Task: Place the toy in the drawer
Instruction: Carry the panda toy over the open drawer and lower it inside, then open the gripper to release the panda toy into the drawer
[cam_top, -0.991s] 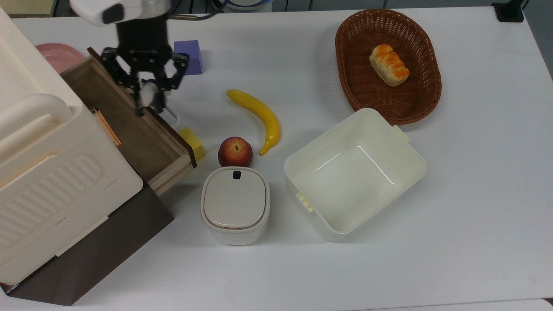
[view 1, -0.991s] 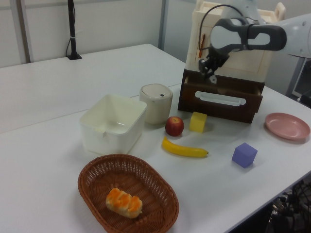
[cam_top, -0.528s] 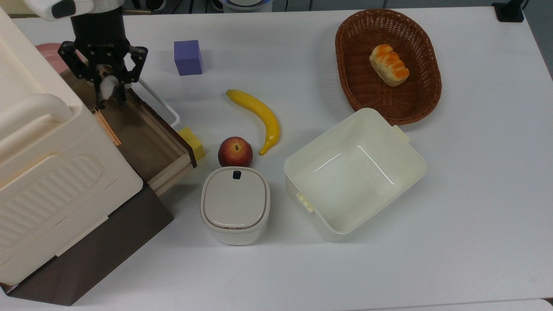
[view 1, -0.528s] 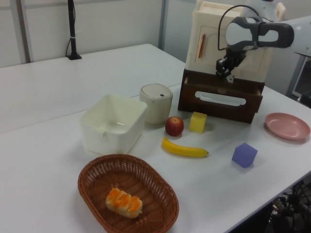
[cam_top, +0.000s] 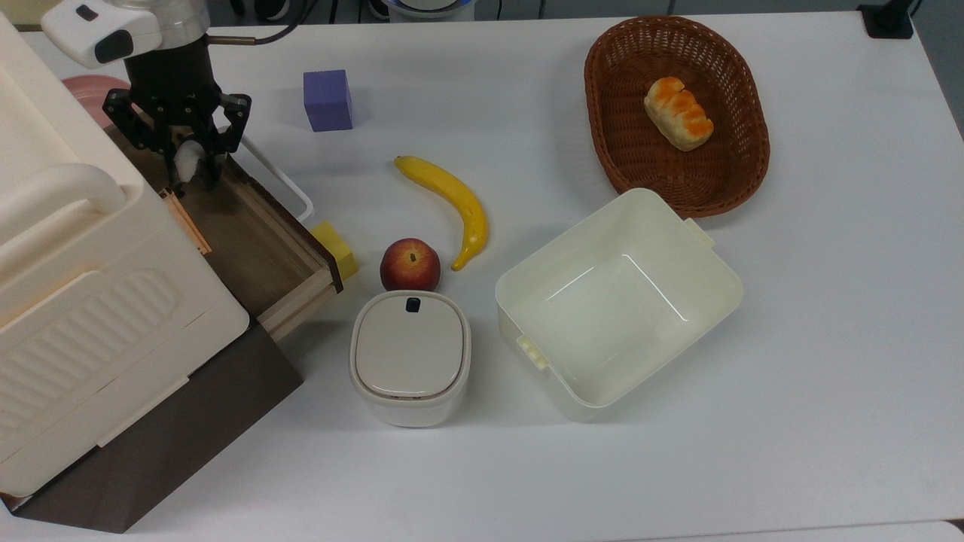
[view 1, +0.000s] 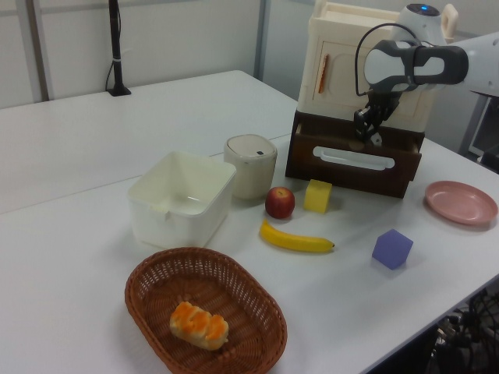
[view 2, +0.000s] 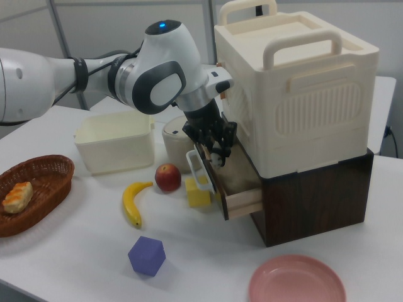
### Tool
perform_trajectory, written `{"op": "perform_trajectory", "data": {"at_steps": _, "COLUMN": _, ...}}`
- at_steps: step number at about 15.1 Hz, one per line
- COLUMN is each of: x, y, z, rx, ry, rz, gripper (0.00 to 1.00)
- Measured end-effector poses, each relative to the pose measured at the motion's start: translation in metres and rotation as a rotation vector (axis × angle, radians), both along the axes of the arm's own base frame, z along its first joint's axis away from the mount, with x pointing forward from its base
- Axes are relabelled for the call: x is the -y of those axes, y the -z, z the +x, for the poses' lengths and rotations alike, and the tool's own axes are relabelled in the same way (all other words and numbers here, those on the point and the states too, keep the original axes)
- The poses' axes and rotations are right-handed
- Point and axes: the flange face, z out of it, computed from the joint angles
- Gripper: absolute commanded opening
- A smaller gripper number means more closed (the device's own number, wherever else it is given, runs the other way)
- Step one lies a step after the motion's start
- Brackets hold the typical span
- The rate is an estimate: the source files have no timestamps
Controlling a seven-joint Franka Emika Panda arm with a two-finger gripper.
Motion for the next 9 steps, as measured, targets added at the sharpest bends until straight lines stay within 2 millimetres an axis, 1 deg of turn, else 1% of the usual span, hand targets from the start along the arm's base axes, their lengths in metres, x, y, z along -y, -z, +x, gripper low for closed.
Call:
{"op": "perform_trajectory", "data": {"at_steps": 1, "x": 0.0003, "y": 0.0011, "z": -0.0002, "rx": -0.002, "ry": -0.001, "rz": 0.0, "gripper": 0.62}}
{"op": "perform_trajectory", "data": {"at_steps": 2, "x": 0.0004, "y": 0.0019, "z": -0.0004, "rx": -0.004, "ry": -0.002, "rz": 0.0, "gripper": 0.76}}
{"op": "perform_trajectory", "data": {"at_steps": 3, "x": 0.0004, "y": 0.0023, "z": -0.0005, "rx": -0.005, "ry": -0.003, "rz": 0.0, "gripper": 0.83}}
{"op": "perform_trajectory", "data": {"at_steps": 5, "x": 0.0004, "y": 0.0025, "z": -0.0006, "rx": -0.006, "ry": -0.003, "rz": 0.0, "gripper": 0.89}}
{"op": "perform_trajectory", "data": {"at_steps": 6, "x": 0.0004, "y": 0.0026, "z": -0.0006, "rx": -0.006, "ry": -0.004, "rz": 0.0, "gripper": 0.9}}
{"op": "perform_trajectory", "data": {"at_steps": 7, "x": 0.0004, "y": 0.0026, "z": -0.0006, "rx": -0.006, "ry": -0.005, "rz": 0.0, "gripper": 0.94}}
{"op": "perform_trajectory", "data": {"at_steps": 8, "x": 0.0004, "y": 0.0026, "z": -0.0006, "rx": -0.006, "ry": -0.005, "rz": 0.0, "gripper": 0.95}}
{"op": "perform_trajectory", "data": {"at_steps": 9, "x": 0.0004, "y": 0.0026, "z": -0.0006, "rx": -0.006, "ry": -0.006, "rz": 0.0, "gripper": 0.98}}
